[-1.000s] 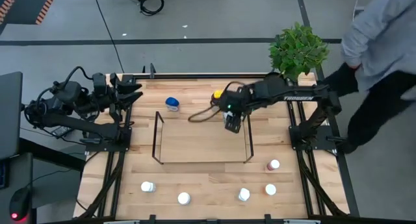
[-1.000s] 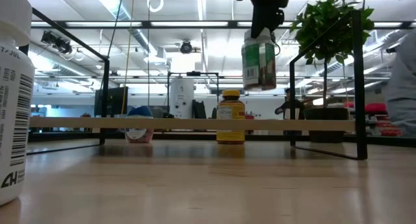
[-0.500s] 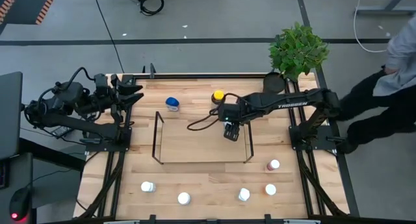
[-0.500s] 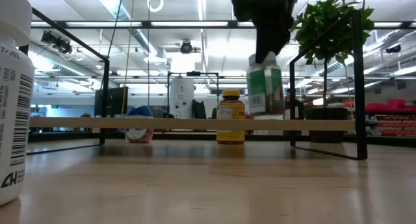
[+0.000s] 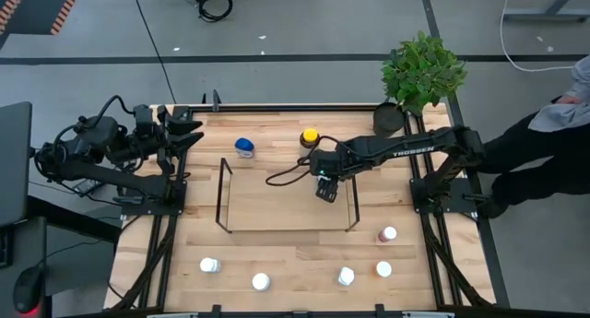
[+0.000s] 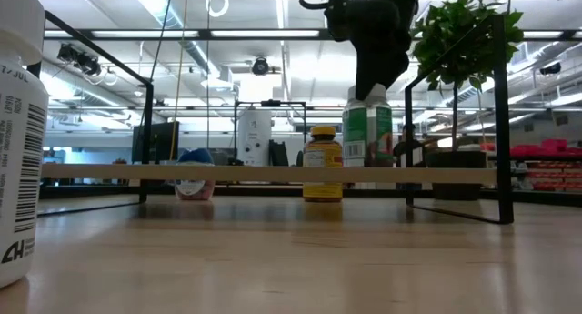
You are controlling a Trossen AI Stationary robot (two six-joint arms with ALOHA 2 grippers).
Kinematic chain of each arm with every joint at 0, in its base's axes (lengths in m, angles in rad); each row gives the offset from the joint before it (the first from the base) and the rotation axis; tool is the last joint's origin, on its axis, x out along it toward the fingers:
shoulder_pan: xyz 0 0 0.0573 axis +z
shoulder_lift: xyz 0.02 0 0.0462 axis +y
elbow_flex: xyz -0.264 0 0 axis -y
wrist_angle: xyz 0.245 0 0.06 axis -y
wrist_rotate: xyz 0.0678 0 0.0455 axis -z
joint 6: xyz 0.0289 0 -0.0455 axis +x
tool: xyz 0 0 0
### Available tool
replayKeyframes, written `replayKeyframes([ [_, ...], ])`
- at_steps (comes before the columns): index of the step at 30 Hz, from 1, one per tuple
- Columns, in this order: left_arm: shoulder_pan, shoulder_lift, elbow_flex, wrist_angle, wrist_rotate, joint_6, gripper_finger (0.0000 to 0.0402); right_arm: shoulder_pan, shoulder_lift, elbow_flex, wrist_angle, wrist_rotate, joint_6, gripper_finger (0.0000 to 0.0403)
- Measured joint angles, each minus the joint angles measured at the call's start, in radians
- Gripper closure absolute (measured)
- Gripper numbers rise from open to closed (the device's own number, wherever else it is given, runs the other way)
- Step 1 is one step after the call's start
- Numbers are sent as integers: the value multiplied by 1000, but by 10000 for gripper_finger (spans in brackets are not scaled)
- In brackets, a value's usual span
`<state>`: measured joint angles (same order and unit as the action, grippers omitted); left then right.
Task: Pick and place medicine bottles onto shelf by color
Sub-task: Put the green medicine bottle on the shelf, then put the yellow medicine bottle on the shelf
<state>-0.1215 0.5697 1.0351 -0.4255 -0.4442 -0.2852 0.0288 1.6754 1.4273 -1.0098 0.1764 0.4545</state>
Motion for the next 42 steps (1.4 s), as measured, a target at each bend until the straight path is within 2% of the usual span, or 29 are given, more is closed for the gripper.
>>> replayKeyframes([
  [9,0,0,0,0,0,0,219,1,-26,23,-10,-4,53,91],
  [16,0,0,0,-2,0,0,216,1,-93,24,-6,-33,103,68],
  [25,0,0,0,-8,0,0,218,-4,-188,25,29,-12,126,66],
  [34,0,1,0,-17,0,-10,215,-58,-182,25,174,5,118,65],
  [42,0,1,0,-22,0,-24,214,-99,-179,25,178,-14,93,65],
])
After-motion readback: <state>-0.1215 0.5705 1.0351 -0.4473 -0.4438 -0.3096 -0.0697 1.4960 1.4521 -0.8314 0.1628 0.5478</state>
